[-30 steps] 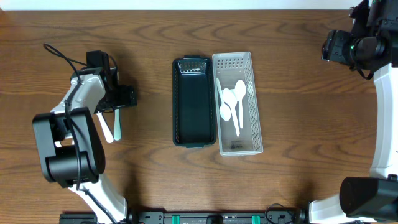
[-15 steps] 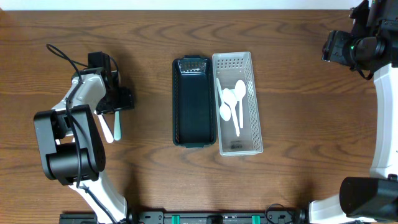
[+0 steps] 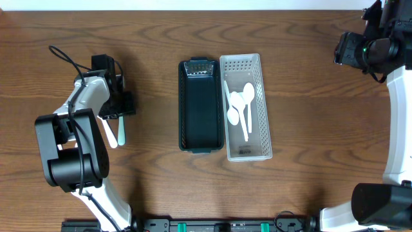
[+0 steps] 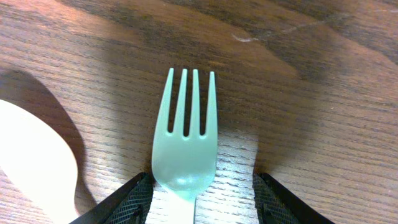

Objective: Pack container
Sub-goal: 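Move the left gripper over the white fork and grasp it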

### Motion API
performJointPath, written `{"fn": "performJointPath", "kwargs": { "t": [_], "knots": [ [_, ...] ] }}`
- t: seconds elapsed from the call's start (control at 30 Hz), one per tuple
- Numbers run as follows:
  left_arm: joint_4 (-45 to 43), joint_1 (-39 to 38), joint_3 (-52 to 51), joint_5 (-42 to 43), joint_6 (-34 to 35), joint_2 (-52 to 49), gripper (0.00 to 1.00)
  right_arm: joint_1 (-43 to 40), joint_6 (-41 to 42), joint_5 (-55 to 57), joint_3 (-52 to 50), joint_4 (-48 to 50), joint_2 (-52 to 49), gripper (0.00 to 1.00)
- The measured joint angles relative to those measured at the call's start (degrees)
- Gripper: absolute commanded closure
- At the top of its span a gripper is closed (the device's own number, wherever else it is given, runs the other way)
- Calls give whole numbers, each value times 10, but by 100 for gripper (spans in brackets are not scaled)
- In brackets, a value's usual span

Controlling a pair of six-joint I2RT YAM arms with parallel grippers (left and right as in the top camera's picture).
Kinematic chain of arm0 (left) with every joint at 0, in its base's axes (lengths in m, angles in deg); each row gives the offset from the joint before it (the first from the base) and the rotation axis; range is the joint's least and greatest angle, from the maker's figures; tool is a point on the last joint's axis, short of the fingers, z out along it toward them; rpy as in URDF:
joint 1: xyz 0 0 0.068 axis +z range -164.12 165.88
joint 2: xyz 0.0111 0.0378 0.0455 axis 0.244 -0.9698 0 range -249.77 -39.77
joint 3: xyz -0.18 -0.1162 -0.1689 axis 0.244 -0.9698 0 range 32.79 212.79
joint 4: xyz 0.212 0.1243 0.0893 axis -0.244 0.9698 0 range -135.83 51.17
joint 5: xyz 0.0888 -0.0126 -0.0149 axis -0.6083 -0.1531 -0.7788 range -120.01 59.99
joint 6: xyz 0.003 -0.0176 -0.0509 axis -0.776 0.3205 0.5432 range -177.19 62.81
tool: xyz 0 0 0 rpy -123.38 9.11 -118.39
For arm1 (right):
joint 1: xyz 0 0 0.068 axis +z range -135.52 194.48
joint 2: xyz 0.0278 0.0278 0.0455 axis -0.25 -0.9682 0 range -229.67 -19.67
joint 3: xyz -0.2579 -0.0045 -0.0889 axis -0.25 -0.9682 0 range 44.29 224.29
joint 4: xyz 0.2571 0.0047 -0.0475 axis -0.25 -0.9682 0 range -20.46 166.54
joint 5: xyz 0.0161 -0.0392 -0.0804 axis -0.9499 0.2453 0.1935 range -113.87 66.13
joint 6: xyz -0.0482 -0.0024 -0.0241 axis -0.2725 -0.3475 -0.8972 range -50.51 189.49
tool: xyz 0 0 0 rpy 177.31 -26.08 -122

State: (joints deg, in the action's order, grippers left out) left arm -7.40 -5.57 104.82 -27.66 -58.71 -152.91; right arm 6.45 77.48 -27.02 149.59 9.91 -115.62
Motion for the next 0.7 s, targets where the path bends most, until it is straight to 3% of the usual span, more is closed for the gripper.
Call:
{"fn": "performJointPath", "kwargs": {
  "t": [0.17,0.43,0.7],
  "knots": [
    [-11,0,0,-10,0,0,45,0,0,0,0,-1,0,37],
    [-23,0,0,-17,0,0,62,0,-1,0,0,-2,0,37],
    [-25,0,0,-24,0,0,68,0,-2,0,0,-2,0,37]
  ]
}}
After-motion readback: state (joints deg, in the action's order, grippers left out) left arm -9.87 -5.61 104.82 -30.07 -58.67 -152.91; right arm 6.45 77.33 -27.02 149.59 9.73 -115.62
